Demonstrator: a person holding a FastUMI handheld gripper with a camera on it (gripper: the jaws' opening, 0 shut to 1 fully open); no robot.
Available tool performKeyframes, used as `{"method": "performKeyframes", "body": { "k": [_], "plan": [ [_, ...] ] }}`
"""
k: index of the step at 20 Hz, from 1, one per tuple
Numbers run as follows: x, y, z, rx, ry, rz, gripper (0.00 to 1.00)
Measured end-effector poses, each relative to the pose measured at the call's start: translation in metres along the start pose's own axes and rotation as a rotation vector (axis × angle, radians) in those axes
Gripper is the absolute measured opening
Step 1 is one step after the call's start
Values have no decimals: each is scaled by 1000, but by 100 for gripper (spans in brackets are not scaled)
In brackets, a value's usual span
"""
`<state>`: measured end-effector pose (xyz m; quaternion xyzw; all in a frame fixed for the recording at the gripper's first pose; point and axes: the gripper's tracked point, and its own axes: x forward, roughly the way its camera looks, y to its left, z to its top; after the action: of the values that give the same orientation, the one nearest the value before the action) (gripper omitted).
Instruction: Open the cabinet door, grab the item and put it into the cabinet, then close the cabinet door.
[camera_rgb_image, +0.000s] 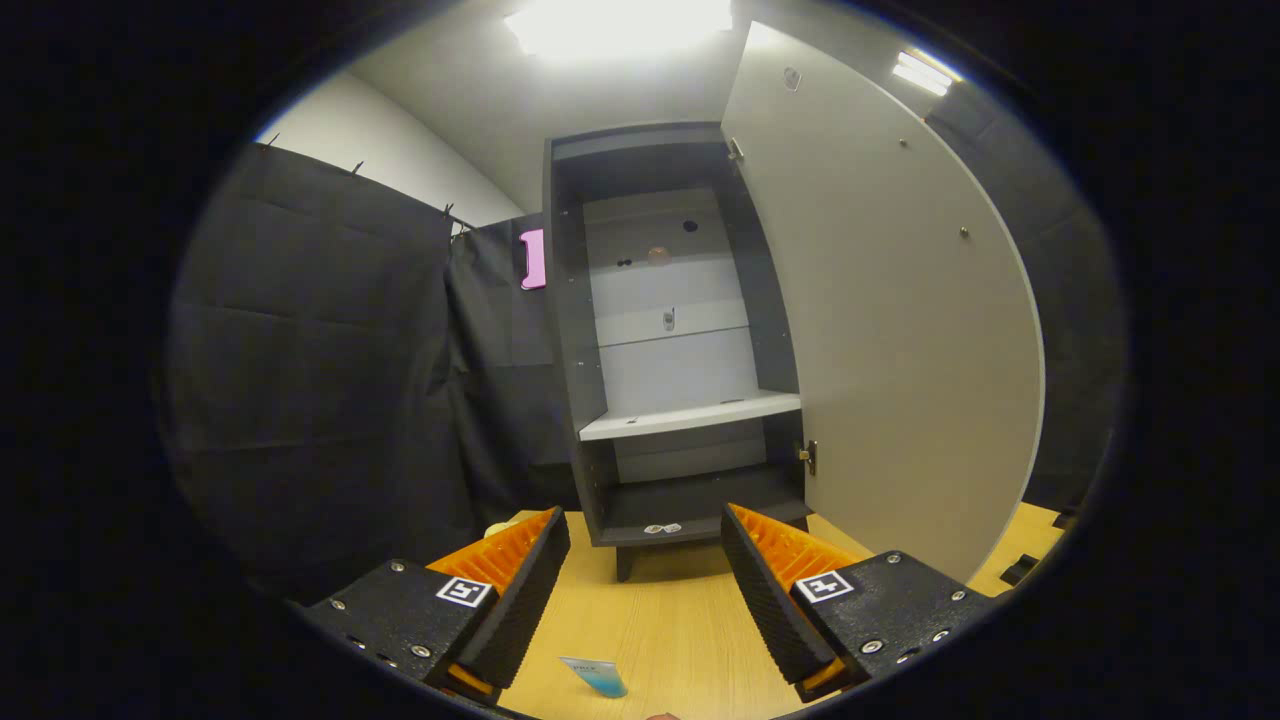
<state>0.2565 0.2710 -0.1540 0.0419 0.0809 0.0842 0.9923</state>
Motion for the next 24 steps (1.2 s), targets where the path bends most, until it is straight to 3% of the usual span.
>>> {"method": "performKeyframes", "body": {
  "k": [19, 24],
  "plan": [
    [27, 49, -173, 2, 354, 63, 94],
    [25, 42, -217, 15, 469, 39, 92]
  ]
}}
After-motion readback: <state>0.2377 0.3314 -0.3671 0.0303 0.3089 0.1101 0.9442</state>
